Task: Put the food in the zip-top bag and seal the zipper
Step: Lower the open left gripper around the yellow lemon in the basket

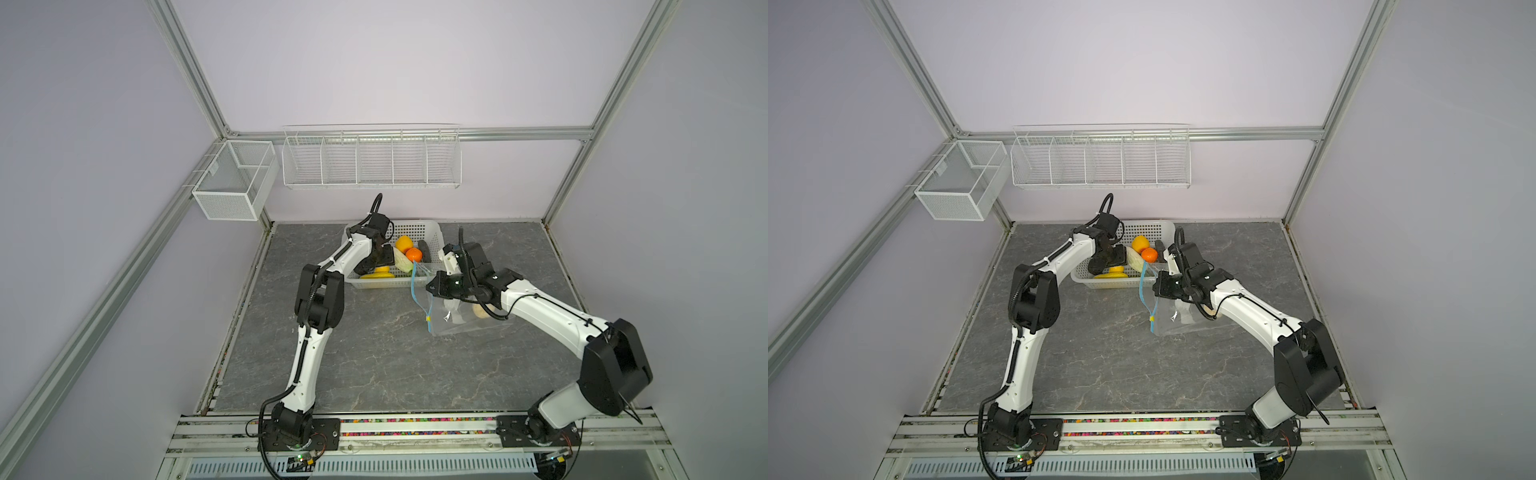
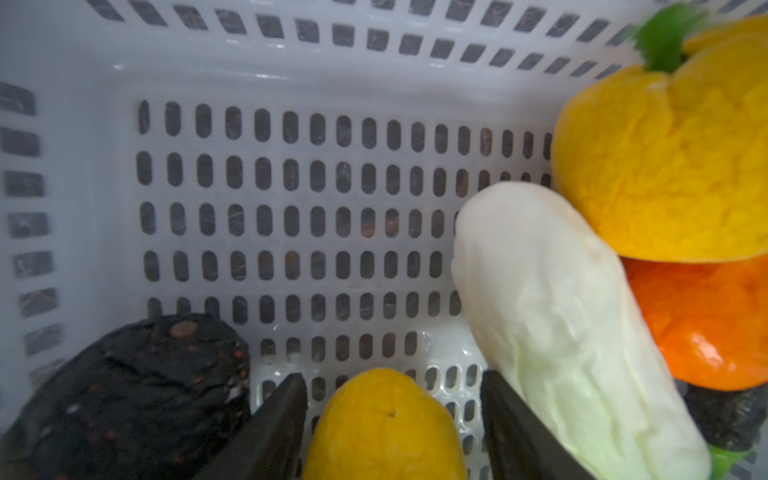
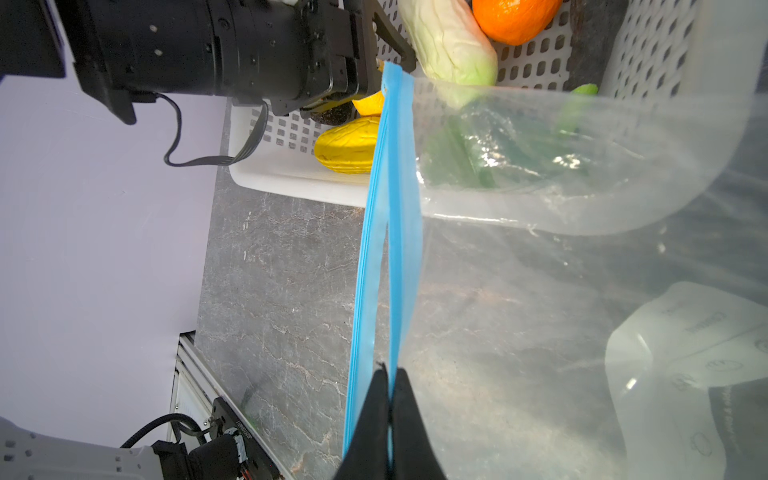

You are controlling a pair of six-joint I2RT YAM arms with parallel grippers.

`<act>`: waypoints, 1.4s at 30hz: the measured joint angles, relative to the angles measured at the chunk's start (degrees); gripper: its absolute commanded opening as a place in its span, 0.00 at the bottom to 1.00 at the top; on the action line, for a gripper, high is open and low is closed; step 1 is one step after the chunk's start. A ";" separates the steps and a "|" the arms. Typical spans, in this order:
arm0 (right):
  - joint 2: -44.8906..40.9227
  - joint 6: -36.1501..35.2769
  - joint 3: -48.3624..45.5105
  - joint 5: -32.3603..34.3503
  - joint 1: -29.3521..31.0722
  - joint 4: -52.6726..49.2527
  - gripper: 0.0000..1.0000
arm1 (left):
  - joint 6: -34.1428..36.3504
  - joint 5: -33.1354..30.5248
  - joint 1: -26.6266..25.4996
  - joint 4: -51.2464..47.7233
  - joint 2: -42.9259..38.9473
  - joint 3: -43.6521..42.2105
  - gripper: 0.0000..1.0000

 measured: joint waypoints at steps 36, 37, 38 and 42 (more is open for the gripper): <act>0.22 -0.02 0.00 0.07 0.00 0.04 0.06 | -0.17 0.26 0.17 0.20 -2.27 -0.02 0.46; 0.22 -0.02 0.00 0.07 0.00 0.02 0.06 | -0.20 0.24 0.17 0.22 -2.56 -0.02 0.45; 0.22 -0.02 0.00 0.07 0.00 0.02 0.07 | -0.17 0.24 0.17 0.26 -2.93 -0.02 0.45; 0.22 -0.02 0.00 0.07 0.00 0.02 0.07 | -0.17 0.22 0.17 0.39 -4.42 -0.13 0.44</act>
